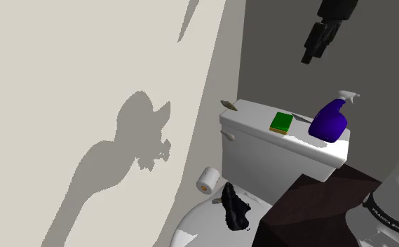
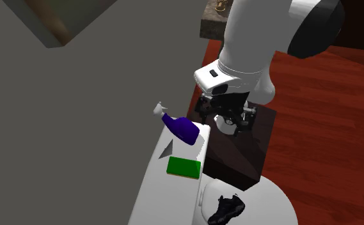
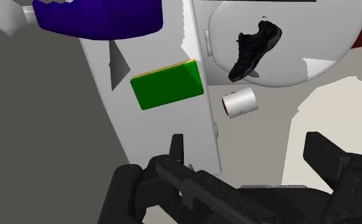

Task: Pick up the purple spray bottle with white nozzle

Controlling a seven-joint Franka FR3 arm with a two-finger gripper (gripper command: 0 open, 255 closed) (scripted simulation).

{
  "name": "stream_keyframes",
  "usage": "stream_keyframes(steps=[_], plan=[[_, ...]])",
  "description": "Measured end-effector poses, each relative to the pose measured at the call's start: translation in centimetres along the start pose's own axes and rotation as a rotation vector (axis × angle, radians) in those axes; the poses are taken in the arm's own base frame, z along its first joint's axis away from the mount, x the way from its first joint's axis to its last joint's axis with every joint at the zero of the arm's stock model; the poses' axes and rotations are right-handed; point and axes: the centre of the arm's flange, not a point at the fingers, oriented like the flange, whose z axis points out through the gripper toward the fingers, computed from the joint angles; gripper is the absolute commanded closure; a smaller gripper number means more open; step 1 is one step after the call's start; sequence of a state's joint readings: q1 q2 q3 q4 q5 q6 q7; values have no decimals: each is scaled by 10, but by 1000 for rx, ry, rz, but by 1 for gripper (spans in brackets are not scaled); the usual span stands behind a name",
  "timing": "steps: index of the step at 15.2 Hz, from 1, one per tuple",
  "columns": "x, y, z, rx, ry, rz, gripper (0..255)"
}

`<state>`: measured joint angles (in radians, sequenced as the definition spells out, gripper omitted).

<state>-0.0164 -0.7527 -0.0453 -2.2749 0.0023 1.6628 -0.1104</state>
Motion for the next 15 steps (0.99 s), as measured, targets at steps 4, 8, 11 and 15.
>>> stream_keyframes(steps=[4,8,11,15], plan=[[0,10,19,-51,18,103,0],[-14,28,61,-146,53,296,0],[-17,46,90,-218,80,446,0],[-32,68,124,-317,118,645,0]])
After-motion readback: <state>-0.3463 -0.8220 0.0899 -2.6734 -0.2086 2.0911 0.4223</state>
